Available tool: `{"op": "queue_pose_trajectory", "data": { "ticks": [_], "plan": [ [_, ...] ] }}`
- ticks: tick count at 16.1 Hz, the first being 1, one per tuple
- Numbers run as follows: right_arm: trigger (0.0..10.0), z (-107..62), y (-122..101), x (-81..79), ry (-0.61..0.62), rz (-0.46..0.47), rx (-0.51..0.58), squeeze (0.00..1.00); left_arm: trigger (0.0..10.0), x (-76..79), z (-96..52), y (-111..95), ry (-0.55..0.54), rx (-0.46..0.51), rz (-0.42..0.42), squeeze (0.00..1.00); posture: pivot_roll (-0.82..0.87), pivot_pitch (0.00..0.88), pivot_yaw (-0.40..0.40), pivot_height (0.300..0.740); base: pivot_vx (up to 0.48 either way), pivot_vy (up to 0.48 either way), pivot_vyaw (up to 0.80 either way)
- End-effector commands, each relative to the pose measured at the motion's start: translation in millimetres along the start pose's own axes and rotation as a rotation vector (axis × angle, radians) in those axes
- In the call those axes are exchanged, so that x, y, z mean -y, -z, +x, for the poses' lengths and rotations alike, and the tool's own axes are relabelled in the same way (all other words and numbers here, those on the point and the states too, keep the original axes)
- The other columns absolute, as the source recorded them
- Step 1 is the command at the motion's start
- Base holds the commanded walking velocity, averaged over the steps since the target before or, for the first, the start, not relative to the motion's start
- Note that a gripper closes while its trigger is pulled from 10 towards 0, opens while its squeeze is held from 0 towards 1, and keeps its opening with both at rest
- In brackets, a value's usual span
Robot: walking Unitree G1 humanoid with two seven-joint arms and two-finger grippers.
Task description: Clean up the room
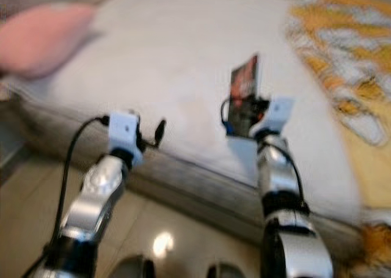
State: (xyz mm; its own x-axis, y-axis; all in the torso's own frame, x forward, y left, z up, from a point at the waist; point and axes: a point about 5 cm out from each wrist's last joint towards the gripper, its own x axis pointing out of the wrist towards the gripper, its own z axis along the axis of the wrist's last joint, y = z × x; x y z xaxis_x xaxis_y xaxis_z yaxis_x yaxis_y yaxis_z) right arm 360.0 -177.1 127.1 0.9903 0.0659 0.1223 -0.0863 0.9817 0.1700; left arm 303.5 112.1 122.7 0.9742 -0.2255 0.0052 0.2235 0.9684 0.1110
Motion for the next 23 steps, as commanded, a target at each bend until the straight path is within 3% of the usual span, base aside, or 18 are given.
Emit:
{"op": "queue_pose_trajectory", "data": {
  "ticks": [1,8,11,15,23],
  "plan": [
    [0.0,2.3,-7.8,2.5,0.000,-0.010,0.030,0.00,10.0,6.6,0.5,-0.5,0.017,0.004,0.000,0.00,0.06,0.106,-0.005,0.740,0.458,0.000,0.52],
    [0.0,8.1,-13.1,-0.5,0.007,-0.036,0.042,0.00,10.0,4.2,1.7,-1.6,0.012,0.010,-0.008,0.00,0.06,0.103,-0.004,0.740,0.460,0.000,0.48],
    [0.0,8.5,-11.4,1.1,0.030,-0.029,0.030,0.00,10.0,5.9,-0.2,-2.6,0.016,0.021,-0.059,0.00,0.07,0.103,-0.009,0.740,0.147,0.320,0.15],
    [0.0,9.1,-10.9,1.0,0.034,-0.026,0.030,0.00,10.0,6.6,0.1,-1.5,0.021,0.013,0.019,0.00,0.07,0.103,-0.009,0.740,0.076,0.449,0.00],
    [0.0,10.4,-13.4,0.7,0.040,-0.028,0.048,0.00,10.0,10.0,4.9,-2.2,0.053,0.007,0.073,0.00,0.06,0.093,-0.006,0.740,0.472,0.000,0.00]
  ]
}}
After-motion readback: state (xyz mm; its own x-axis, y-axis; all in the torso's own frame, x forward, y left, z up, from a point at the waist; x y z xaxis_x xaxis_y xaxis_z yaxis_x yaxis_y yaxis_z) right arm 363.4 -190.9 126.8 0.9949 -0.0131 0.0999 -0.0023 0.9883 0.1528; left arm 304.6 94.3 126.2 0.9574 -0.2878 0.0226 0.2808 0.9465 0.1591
